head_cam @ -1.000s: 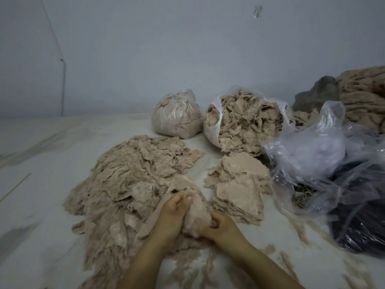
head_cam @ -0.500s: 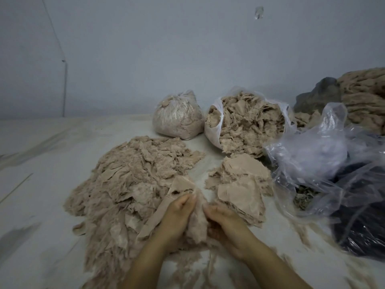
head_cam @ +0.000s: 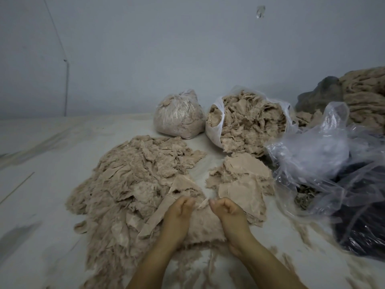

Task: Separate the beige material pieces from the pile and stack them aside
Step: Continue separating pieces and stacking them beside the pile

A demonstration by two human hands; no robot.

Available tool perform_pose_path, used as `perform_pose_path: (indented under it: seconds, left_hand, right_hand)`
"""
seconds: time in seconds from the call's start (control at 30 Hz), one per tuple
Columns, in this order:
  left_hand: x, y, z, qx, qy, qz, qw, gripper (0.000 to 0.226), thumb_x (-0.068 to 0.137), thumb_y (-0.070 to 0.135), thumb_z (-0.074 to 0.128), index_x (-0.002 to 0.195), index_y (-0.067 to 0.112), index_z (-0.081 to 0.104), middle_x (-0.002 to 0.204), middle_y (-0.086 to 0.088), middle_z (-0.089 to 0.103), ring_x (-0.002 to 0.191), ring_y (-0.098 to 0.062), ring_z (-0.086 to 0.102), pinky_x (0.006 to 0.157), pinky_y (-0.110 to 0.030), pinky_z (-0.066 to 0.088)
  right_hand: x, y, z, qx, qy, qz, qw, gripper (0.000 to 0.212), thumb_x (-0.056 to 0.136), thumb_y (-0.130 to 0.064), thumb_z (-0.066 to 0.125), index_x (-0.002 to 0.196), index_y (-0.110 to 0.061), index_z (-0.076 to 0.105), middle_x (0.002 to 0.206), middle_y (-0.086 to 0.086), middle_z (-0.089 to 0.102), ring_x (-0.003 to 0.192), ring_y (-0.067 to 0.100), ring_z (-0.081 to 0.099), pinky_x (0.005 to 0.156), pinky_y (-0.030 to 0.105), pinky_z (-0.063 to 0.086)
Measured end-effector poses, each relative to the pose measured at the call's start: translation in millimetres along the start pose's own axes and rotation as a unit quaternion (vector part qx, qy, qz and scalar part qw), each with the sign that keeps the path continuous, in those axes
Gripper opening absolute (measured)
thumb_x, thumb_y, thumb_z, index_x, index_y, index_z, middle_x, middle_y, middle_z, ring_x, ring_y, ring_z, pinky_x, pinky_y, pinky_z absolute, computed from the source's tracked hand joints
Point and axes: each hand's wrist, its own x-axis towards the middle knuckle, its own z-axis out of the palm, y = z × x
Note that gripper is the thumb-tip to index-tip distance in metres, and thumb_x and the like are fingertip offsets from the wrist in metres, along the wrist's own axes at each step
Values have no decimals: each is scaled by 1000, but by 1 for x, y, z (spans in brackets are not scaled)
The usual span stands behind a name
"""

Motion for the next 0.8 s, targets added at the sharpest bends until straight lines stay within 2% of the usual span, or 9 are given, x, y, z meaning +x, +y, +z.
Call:
perform_pose_path:
  seconds: [0.13,0.2,0.33,0.4,0.5,0.57,0.63,0.7,0.8]
  left_hand:
    - [8,-9,-5,87,53,-15,995,33,97,22,49,65,26,57,63,12,58,60,8,53,55,-8,37]
    - [9,-12,-13,136,79,-12,987,31,98,24,47,70,22,60,67,7,61,63,1,56,55,-12,37]
    - [9,-12,-33,178,93,-14,980,37,97,31,47,64,17,55,57,1,56,57,-18,53,56,-26,40]
    - [7,1,-29,54,31,-107,992,50,94,49,44,71,9,63,54,-6,62,48,-16,56,48,-28,46]
    - [7,21,-20,-183,-116,-287,933,75,85,72,32,94,5,66,69,-17,69,54,-21,65,46,-24,49]
    - [9,26,-20,-312,-144,-306,888,66,86,62,46,108,2,63,87,-23,69,71,-30,68,55,-33,57]
    - [12,27,-22,-408,-100,-297,858,48,82,31,62,112,-7,60,95,-26,67,78,-31,67,66,-39,58]
    - [14,25,-21,-448,-42,-288,845,43,81,10,61,117,-12,56,103,-28,66,83,-31,67,72,-38,58]
    - [15,25,-15,-470,-19,-272,840,34,82,3,61,114,-9,59,106,-26,67,85,-31,69,72,-40,59]
  right_hand:
    - [3,1,5,-1,35,-34,999,21,90,-17,64,73,-7,59,62,10,43,58,21,34,53,27,32]
    - [7,-3,4,20,68,-47,996,21,91,-16,63,71,-10,61,57,5,44,56,19,35,53,24,34]
    - [18,-26,-12,-11,87,-123,989,17,92,-22,62,75,-21,67,64,-10,65,63,6,58,64,19,47]
    - [21,-33,-9,-83,30,-162,983,13,91,-21,62,83,-26,70,81,-8,71,79,7,64,73,21,50]
    - [18,-33,-2,-187,-114,-245,944,25,88,-11,65,79,-33,71,89,-7,69,89,11,62,83,24,49]
    - [13,-26,-5,-278,-195,-286,896,29,85,-9,66,78,-36,73,88,-14,64,92,3,56,87,18,43]
    - [11,-17,-15,-357,-203,-314,856,28,81,-5,64,77,-31,74,93,-18,60,98,0,50,88,12,36]
    - [8,-9,-22,-346,-147,-279,884,39,76,7,54,70,-27,71,99,-15,58,105,8,49,90,11,35]
    - [4,-3,-22,-41,-68,-87,993,28,89,1,54,77,-19,69,97,4,68,98,29,63,80,25,52]
